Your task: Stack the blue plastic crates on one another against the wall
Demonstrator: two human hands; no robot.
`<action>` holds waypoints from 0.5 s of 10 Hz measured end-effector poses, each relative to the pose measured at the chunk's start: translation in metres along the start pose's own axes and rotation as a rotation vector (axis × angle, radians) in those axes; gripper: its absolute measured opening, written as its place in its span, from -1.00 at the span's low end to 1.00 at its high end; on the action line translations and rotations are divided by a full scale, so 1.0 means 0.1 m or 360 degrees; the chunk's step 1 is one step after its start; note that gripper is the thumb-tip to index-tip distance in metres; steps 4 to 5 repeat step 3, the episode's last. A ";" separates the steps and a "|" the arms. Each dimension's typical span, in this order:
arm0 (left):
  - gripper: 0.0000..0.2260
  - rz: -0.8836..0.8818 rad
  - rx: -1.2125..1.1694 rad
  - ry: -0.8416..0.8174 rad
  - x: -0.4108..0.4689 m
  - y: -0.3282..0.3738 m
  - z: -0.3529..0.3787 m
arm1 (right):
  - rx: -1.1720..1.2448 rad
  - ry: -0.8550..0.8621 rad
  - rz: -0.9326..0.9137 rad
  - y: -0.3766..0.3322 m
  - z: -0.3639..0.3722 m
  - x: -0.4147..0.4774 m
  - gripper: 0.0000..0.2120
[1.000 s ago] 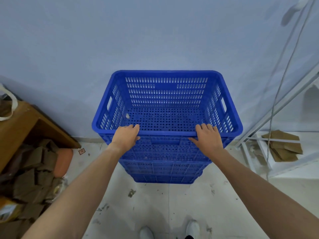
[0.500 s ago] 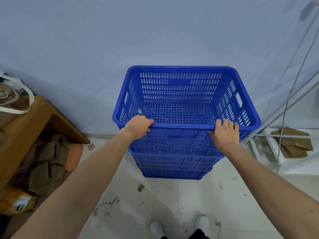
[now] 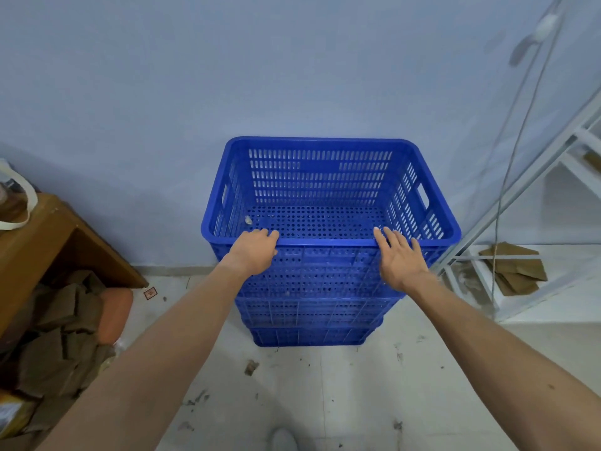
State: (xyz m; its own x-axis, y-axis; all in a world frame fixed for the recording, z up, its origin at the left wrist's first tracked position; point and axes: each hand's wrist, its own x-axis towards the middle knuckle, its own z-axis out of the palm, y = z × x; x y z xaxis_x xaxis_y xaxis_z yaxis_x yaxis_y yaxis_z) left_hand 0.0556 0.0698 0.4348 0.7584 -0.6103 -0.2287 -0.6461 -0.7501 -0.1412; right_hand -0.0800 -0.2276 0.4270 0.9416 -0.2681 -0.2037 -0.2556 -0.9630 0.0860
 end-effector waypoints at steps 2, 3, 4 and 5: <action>-0.44 -0.0133 0.0033 -0.0018 -0.25 0.25 -0.11 | 0.0028 0.0034 -0.0106 0.11 -0.05 -0.25 -0.31; -0.37 -0.0205 -0.0002 -0.0079 -0.38 0.37 -0.22 | 0.0034 0.0096 -0.0157 0.19 -0.04 -0.41 -0.33; -0.37 -0.0205 -0.0002 -0.0079 -0.38 0.37 -0.22 | 0.0034 0.0096 -0.0157 0.19 -0.04 -0.41 -0.33; -0.37 -0.0205 -0.0002 -0.0079 -0.38 0.37 -0.22 | 0.0034 0.0096 -0.0157 0.19 -0.04 -0.41 -0.33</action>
